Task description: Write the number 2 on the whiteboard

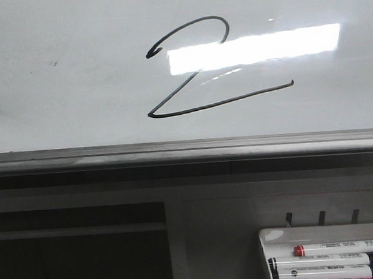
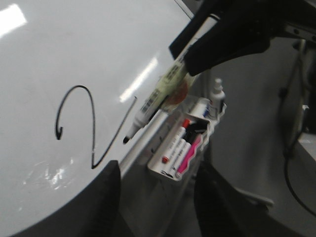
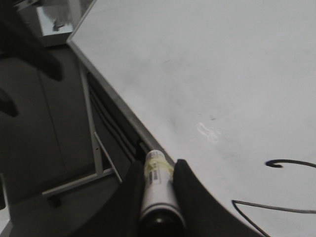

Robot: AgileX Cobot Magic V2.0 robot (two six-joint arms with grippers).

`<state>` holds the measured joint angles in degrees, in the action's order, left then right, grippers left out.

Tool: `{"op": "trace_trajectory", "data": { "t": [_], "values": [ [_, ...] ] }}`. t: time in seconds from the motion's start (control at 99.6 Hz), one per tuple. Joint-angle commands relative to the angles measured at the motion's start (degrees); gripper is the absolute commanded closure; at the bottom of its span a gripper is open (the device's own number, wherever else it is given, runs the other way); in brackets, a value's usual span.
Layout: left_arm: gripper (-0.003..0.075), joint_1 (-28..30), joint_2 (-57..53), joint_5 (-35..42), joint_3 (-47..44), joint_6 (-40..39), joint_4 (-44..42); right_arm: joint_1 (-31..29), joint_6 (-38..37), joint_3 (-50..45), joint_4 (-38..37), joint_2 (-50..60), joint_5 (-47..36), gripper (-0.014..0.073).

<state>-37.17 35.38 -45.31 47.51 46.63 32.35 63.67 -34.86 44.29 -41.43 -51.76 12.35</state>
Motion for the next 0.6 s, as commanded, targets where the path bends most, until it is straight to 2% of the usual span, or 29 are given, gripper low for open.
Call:
{"op": "trace_trajectory", "data": {
  "t": [0.0, 0.221, 0.442, 0.592],
  "values": [
    [0.0386, 0.18, 4.9, -4.42, 5.83, 2.86, 1.36, 1.92, 1.81, 1.59, -3.13, -1.23, -4.37, 0.0672],
    [0.0386, 0.18, 13.33, -13.75, 12.65, 4.42, 1.26, 3.43, 1.81, 1.59, -3.55, -2.02, -7.71, 0.0672],
    [0.0387, 0.18, 17.67, -15.28, 14.86, 4.42, 1.42, 5.71, 1.81, 1.59, -3.55, -2.06, -9.97, 0.0672],
    [0.0387, 0.18, 18.64, -15.51, 15.61, 7.52, 5.45, 7.11, 1.81, 1.59, -3.65, -2.38, -9.42, 0.0672]
  ]
}}
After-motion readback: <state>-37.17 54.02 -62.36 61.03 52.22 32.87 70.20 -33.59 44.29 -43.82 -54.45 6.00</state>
